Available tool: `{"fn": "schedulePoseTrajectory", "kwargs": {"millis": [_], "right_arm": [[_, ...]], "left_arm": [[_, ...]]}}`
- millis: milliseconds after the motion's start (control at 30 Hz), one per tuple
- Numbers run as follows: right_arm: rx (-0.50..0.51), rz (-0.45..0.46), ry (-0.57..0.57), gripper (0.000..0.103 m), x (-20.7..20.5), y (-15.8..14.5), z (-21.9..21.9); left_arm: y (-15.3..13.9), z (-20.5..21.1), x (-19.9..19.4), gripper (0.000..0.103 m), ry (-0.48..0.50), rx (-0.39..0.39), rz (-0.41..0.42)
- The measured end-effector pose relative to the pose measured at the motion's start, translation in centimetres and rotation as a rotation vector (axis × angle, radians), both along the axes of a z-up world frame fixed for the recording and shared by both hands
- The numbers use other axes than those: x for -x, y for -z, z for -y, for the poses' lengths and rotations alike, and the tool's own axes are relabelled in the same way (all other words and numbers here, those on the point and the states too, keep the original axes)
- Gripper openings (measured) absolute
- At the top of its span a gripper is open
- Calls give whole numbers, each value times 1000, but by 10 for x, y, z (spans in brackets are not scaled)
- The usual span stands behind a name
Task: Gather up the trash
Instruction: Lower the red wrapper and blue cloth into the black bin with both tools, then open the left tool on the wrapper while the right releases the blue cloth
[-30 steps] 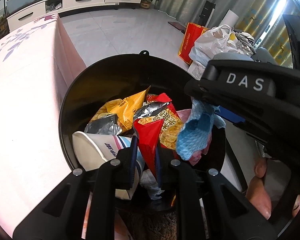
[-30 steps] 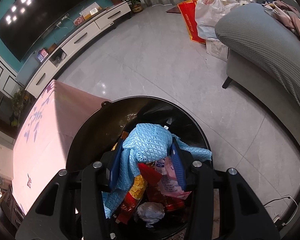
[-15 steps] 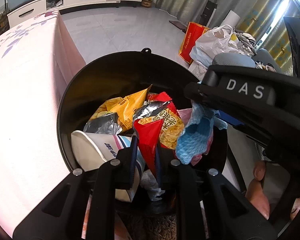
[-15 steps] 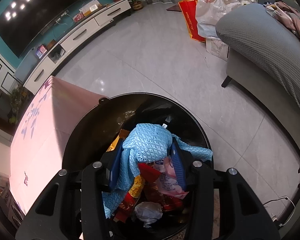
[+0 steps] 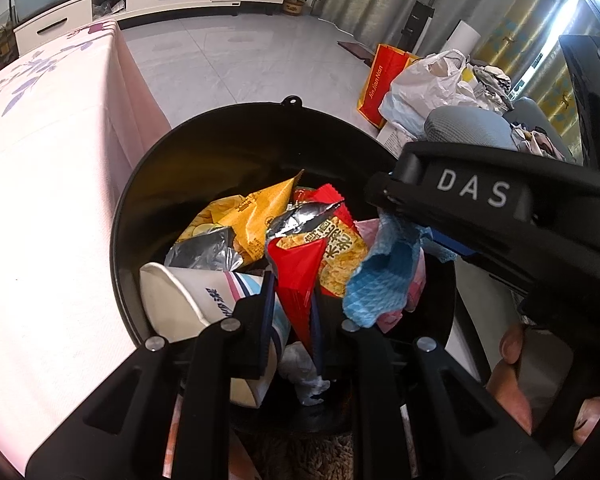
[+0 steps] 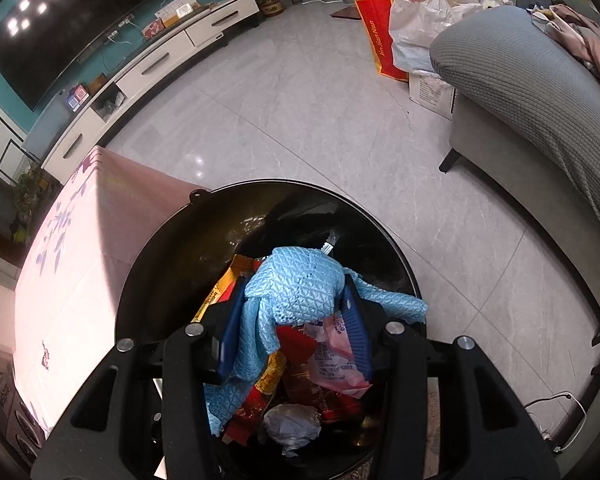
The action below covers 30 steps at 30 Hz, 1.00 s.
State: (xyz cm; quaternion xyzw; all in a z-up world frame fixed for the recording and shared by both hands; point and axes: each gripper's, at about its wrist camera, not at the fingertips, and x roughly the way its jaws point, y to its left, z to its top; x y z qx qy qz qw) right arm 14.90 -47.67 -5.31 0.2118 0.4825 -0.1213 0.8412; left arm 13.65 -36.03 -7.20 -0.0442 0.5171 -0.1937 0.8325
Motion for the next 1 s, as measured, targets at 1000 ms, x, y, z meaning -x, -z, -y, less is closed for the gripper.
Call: {"fn": "schedulePoseTrajectory", "kwargs": {"millis": [1000], "right_arm": [[23, -31, -3, 47, -3, 6, 0]], "left_arm": [[3, 5, -1, 16, -2, -15, -9]]}}
